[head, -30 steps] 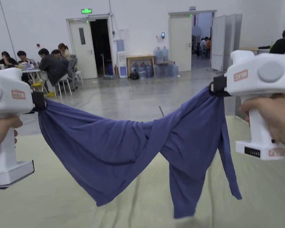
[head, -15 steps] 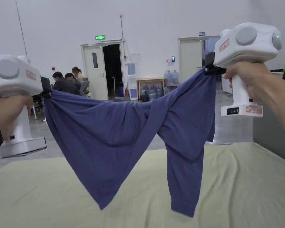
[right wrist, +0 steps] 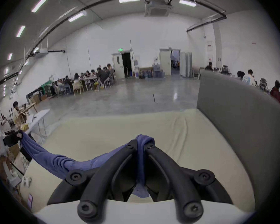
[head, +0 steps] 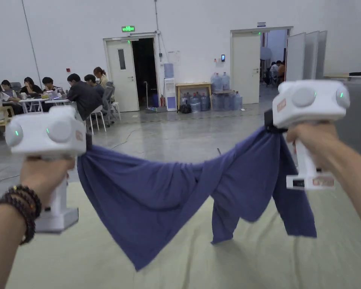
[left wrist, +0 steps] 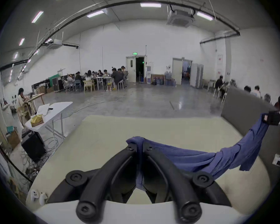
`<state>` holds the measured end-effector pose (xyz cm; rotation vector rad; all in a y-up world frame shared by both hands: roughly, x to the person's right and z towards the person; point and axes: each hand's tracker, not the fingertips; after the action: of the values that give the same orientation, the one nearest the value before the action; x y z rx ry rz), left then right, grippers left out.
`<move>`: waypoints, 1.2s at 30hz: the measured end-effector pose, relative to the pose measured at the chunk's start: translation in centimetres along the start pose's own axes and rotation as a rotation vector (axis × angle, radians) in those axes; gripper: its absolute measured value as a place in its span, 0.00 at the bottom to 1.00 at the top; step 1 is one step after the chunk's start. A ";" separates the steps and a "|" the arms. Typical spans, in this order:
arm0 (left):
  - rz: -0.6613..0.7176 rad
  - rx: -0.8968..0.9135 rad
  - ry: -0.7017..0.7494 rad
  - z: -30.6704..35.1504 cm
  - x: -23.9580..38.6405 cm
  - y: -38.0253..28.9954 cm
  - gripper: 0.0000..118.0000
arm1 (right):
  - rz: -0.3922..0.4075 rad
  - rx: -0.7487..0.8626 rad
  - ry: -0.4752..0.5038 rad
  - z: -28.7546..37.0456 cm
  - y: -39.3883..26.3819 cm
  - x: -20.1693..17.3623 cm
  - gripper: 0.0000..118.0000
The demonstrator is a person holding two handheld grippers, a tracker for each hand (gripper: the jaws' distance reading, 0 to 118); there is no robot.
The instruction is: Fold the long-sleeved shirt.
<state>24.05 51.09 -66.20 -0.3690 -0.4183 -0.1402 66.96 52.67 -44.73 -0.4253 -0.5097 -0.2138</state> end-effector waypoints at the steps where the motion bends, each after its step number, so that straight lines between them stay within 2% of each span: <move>1: -0.030 -0.008 -0.005 -0.6 0.6 -2.1 0.02 | -0.014 -0.033 0.004 -1.2 -1.9 0.3 0.07; 5: -0.046 -0.067 -0.019 -1.6 1.5 -8.5 0.02 | -0.097 -0.127 0.020 -3.5 -8.2 1.9 0.07; 9: 0.024 -0.117 -0.063 -0.3 -0.5 -11.6 0.02 | -0.091 -0.131 0.047 -0.7 -12.3 4.2 0.07; 16: 0.036 -0.121 -0.101 11.6 -2.1 -21.1 0.02 | 0.019 -0.191 0.074 10.5 -24.3 5.5 0.07; 21: 0.022 -0.219 -0.125 18.9 -2.7 -32.8 0.02 | 0.005 -0.323 0.100 17.0 -37.0 6.4 0.07; 25: -0.008 -0.325 -0.126 23.6 -3.7 -41.7 0.02 | -0.004 -0.351 0.098 21.2 -46.1 7.2 0.07; 29: 0.072 -0.404 -0.101 24.3 -5.7 -46.3 0.02 | 0.014 -0.430 0.077 22.7 -50.3 6.6 0.07; 33: 0.082 -0.420 -0.106 23.5 -6.2 -47.6 0.02 | -0.011 -0.460 0.060 21.5 -51.3 6.5 0.07; 36: 0.080 -0.413 -0.097 22.9 -5.7 -47.6 0.02 | 0.007 -0.482 0.043 20.8 -51.5 6.1 0.07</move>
<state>0.50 16.06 -33.97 -0.8009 -0.4693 -0.1307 47.83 15.44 -7.67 -0.8898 -0.4120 -0.3393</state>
